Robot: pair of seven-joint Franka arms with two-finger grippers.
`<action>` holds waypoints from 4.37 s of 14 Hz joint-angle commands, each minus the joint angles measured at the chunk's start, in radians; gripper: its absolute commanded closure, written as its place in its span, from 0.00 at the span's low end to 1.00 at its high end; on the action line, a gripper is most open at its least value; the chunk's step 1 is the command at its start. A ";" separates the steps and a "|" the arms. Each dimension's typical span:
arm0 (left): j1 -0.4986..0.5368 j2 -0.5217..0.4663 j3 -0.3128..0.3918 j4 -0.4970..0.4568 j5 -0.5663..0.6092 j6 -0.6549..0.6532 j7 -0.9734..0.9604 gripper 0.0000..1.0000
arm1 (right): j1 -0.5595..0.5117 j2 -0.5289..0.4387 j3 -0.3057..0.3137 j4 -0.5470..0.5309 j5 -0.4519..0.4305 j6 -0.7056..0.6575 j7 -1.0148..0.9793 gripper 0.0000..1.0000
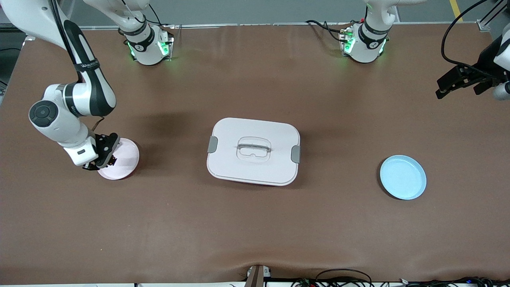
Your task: Transfer orange switch to right arm and place
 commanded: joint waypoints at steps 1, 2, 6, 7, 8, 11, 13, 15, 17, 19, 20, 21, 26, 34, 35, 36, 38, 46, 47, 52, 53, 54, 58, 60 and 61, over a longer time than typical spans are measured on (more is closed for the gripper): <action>-0.003 -0.019 0.010 -0.019 -0.011 0.001 0.013 0.00 | -0.030 0.001 0.018 -0.056 -0.025 0.065 -0.012 1.00; -0.003 -0.014 0.010 -0.018 -0.007 0.003 0.013 0.00 | -0.034 0.006 0.018 -0.072 -0.025 0.090 -0.012 1.00; -0.003 0.011 0.010 -0.015 -0.003 0.023 0.013 0.00 | -0.051 0.027 0.016 -0.090 -0.025 0.115 -0.058 1.00; -0.003 0.011 0.010 -0.013 -0.002 0.023 0.013 0.00 | -0.060 0.036 0.016 -0.096 -0.025 0.135 -0.073 1.00; -0.003 0.009 0.010 -0.013 -0.002 0.023 0.013 0.00 | -0.063 0.051 0.016 -0.098 -0.025 0.151 -0.087 1.00; 0.012 -0.002 0.010 -0.016 0.000 0.015 0.011 0.00 | -0.073 0.085 0.016 -0.096 -0.025 0.193 -0.092 1.00; 0.014 0.003 0.010 -0.015 0.000 0.015 0.013 0.00 | -0.071 0.101 0.016 -0.105 -0.025 0.221 -0.092 1.00; 0.014 0.015 0.010 -0.015 -0.002 0.021 0.013 0.00 | -0.067 0.113 0.016 -0.112 -0.025 0.231 -0.092 0.95; 0.016 0.017 0.010 -0.016 0.000 0.021 0.011 0.00 | -0.065 0.122 0.016 -0.121 -0.025 0.245 -0.092 0.93; 0.029 0.014 0.010 -0.016 0.000 0.017 0.013 0.00 | -0.063 0.133 0.016 -0.125 -0.025 0.267 -0.089 0.87; 0.034 0.011 0.010 -0.016 0.000 0.015 0.013 0.00 | -0.063 0.134 0.016 -0.127 -0.024 0.267 -0.084 0.82; 0.034 0.009 0.010 -0.018 -0.002 0.014 0.015 0.00 | -0.063 0.136 0.016 -0.130 -0.025 0.268 -0.082 0.78; 0.035 0.008 0.010 -0.016 -0.010 0.017 0.013 0.00 | -0.065 0.136 0.016 -0.125 -0.025 0.270 -0.081 0.06; 0.034 0.001 0.008 -0.021 -0.013 0.021 0.018 0.00 | -0.054 0.061 0.027 -0.060 -0.013 0.098 -0.006 0.00; 0.035 0.001 0.002 -0.019 -0.013 0.021 0.016 0.00 | -0.048 0.049 0.027 -0.043 -0.013 0.060 0.066 0.00; 0.034 0.003 0.003 -0.018 -0.011 0.021 0.016 0.00 | -0.044 0.039 0.027 -0.033 -0.013 0.035 0.136 0.00; 0.035 0.003 0.003 -0.016 -0.011 0.021 0.016 0.00 | -0.034 0.029 0.027 -0.017 -0.013 0.024 0.288 0.00; 0.029 0.015 0.002 -0.018 -0.011 0.029 0.016 0.00 | -0.010 -0.037 0.032 0.052 0.059 0.014 0.994 0.00; 0.029 0.014 0.002 -0.016 -0.010 0.028 0.016 0.00 | -0.001 -0.054 0.030 0.065 0.059 -0.012 0.996 0.00; 0.029 0.011 0.000 -0.016 -0.010 0.021 0.016 0.00 | 0.001 -0.089 0.030 0.172 0.065 -0.160 0.999 0.00; 0.029 0.009 0.000 -0.019 -0.011 0.020 0.016 0.00 | 0.001 -0.093 0.030 0.180 0.074 -0.160 1.007 0.00; 0.029 0.008 -0.001 -0.019 -0.010 0.018 0.016 0.00 | 0.002 -0.103 0.030 0.184 0.103 -0.160 1.016 0.00; 0.029 0.001 -0.001 -0.015 -0.010 -0.006 0.018 0.00 | 0.004 -0.114 0.030 0.288 0.153 -0.314 1.016 0.00; 0.029 0.000 -0.001 -0.015 -0.005 -0.011 0.018 0.00 | 0.007 -0.111 0.030 0.377 0.173 -0.454 1.036 0.00; 0.028 0.000 -0.003 -0.015 -0.003 -0.012 0.018 0.00 | 0.009 -0.111 0.032 0.408 0.182 -0.506 1.066 0.00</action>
